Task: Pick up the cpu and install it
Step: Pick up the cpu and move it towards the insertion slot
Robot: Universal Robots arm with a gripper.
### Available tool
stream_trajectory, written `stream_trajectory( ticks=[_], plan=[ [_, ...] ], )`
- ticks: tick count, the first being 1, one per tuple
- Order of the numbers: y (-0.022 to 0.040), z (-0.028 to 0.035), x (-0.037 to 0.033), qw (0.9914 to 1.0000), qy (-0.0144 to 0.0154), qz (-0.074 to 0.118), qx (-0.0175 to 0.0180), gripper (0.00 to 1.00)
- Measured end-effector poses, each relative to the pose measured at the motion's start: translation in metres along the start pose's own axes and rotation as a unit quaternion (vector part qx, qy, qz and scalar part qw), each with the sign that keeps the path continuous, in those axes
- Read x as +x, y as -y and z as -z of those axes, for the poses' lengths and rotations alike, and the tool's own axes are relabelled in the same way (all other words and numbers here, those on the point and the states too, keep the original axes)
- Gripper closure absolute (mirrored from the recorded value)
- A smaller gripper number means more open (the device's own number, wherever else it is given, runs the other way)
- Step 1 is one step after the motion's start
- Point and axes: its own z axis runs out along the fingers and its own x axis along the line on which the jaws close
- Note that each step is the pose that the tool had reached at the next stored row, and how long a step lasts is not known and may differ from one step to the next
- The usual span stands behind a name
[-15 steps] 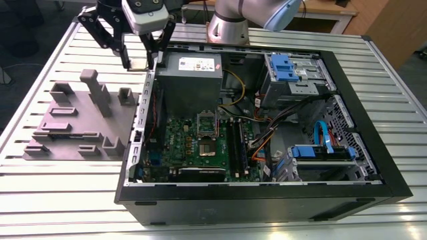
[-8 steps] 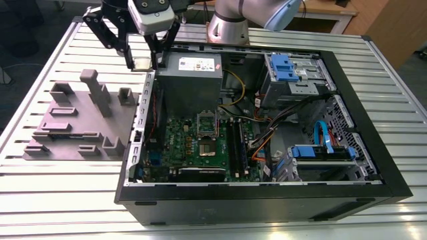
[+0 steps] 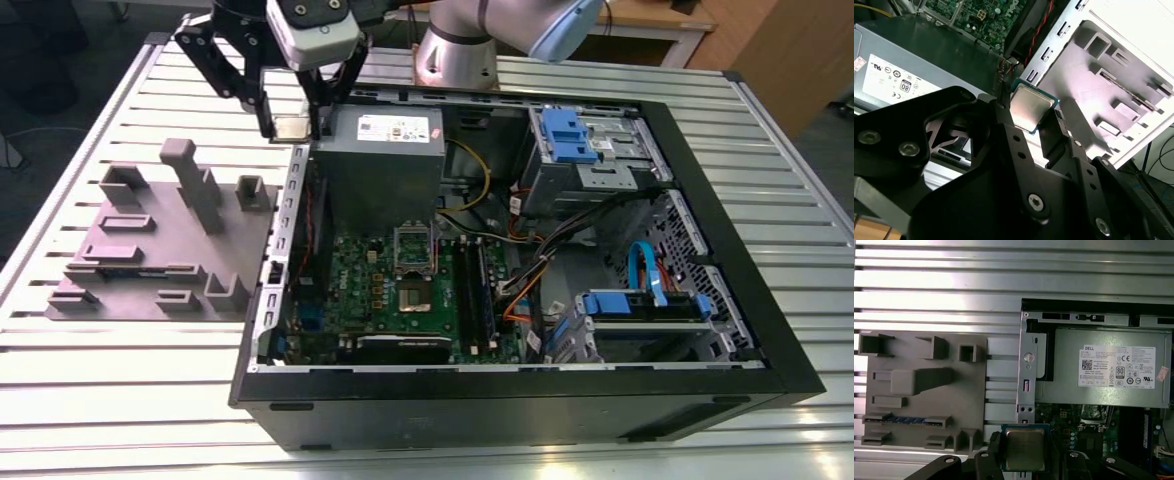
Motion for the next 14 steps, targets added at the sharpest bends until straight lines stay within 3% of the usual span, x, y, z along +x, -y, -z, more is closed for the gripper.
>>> stream_trajectory(
  ticks=[14],
  plan=[
    [0.0001, 0.0002, -0.0064, 1.00000, 0.0000, 0.000, 0.0000, 0.53]
  ],
)
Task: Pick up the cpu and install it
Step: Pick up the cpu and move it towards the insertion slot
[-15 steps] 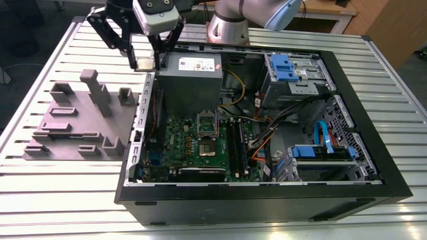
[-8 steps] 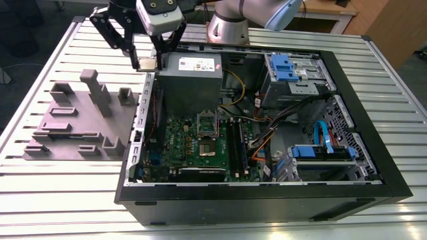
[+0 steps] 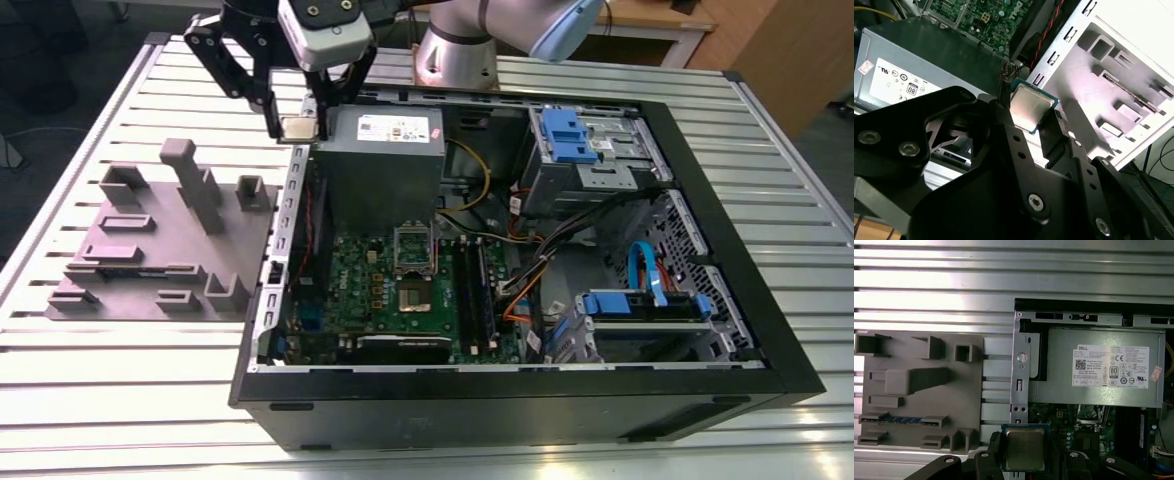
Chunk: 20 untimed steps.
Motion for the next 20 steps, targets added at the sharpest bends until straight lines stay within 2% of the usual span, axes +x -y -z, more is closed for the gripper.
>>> stream_trajectory(
  ticks=[20],
  plan=[
    [0.0001, 0.0002, -0.0079, 1.00000, 0.0000, 0.000, 0.0000, 0.53]
  ],
)
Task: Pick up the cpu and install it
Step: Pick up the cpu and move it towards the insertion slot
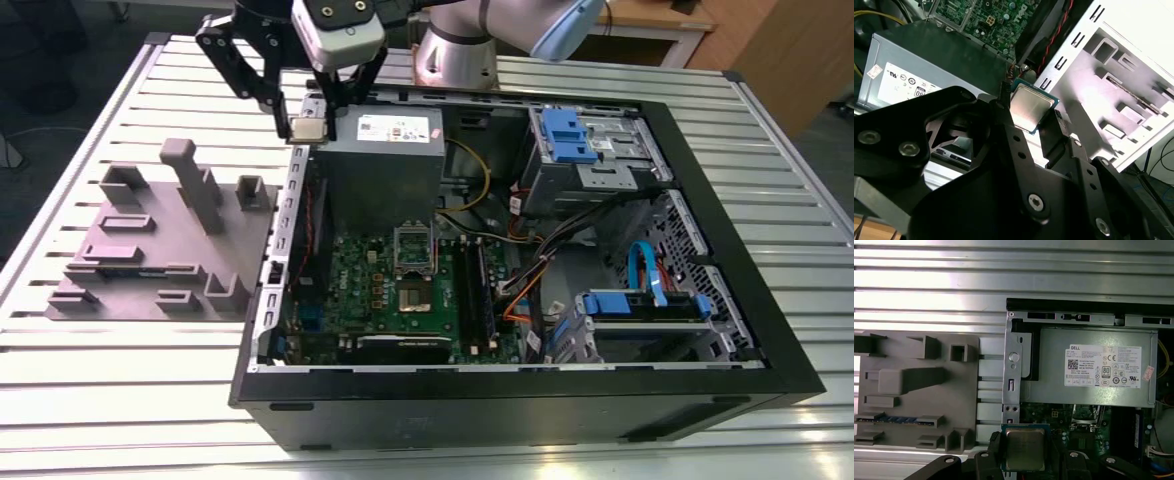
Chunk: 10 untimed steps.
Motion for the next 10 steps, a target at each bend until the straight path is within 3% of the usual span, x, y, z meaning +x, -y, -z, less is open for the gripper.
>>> stream_trajectory(
  ticks=[10],
  plan=[
    [0.0003, 0.0003, -0.0148, 1.00000, 0.0000, 0.000, 0.0000, 0.53]
  ],
)
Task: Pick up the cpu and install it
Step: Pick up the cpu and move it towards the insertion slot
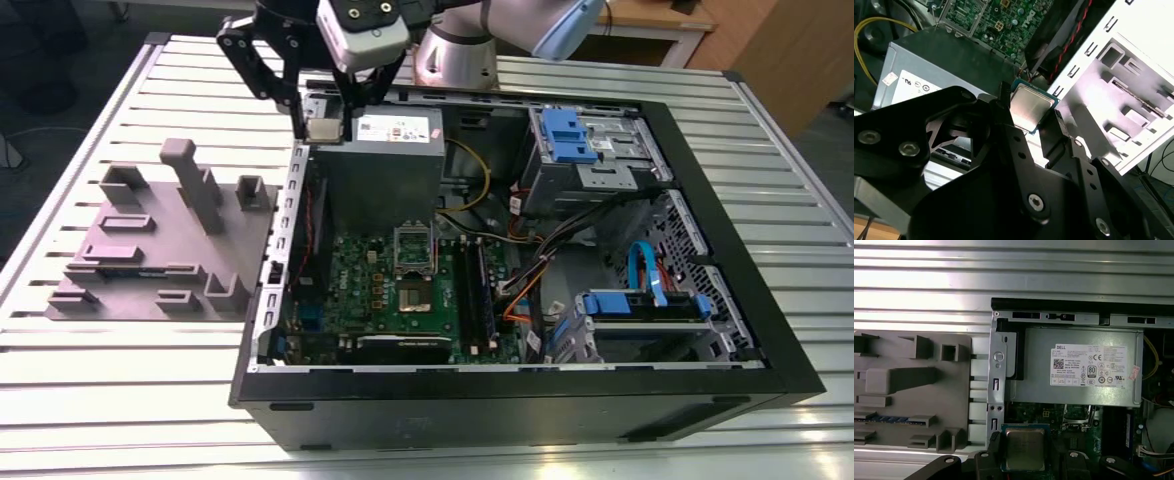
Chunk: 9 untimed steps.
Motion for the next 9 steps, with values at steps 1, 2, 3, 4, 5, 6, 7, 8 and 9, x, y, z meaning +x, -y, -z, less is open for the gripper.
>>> stream_trajectory(
  ticks=[1, 2, 3, 4, 5, 6, 7, 8, 9],
  plan=[
    [0.0002, 0.0000, -0.0009, 1.00000, 0.0000, 0.000, 0.0000, 0.53],
    [0.0009, 0.0001, -0.0014, 1.00000, 0.0000, 0.000, 0.0000, 0.53],
    [0.0018, 0.0001, -0.0018, 1.00000, 0.0001, -0.001, -0.0001, 0.53],
    [0.0030, 0.0001, -0.0020, 1.00000, 0.0000, -0.001, 0.0000, 0.53],
    [0.0042, 0.0001, -0.0021, 1.00000, 0.0001, -0.002, -0.0001, 0.53],
    [0.0055, 0.0001, -0.0022, 1.00000, 0.0001, -0.002, -0.0001, 0.53],
    [0.0066, 0.0001, -0.0023, 1.00000, 0.0001, -0.003, -0.0001, 0.53],
    [0.0075, 0.0002, -0.0025, 0.99999, 0.0000, -0.003, -0.0001, 0.53],
    [0.0079, 0.0002, -0.0027, 0.99999, 0.0001, -0.004, -0.0001, 0.53]
  ],
)
